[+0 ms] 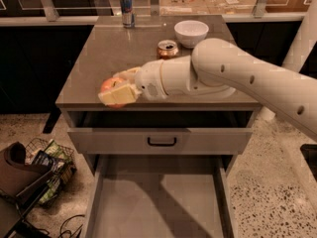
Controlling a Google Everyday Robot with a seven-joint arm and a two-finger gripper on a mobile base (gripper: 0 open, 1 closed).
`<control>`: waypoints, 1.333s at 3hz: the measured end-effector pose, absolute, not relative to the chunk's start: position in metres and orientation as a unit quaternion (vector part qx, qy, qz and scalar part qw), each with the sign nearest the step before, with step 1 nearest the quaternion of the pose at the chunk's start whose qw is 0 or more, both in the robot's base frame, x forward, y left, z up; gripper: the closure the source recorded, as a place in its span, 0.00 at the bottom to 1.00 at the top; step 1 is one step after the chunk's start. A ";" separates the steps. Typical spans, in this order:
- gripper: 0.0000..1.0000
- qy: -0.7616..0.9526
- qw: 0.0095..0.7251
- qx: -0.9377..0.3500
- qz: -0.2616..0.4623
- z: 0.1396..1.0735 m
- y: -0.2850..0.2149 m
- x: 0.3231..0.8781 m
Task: Pick apple from middle drawer and place on counter
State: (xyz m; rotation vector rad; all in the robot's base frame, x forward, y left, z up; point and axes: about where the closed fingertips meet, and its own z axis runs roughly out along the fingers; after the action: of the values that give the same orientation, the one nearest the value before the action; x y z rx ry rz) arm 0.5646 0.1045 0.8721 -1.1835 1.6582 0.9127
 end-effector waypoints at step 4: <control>1.00 0.736 0.468 -0.380 0.309 0.863 0.170 0.661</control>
Offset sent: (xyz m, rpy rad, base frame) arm 0.1062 0.0526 -0.0070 0.0364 0.0675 -0.2197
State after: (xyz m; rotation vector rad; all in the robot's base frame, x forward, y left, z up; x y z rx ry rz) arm 0.6606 0.1695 0.8628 -0.9326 1.8048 0.7572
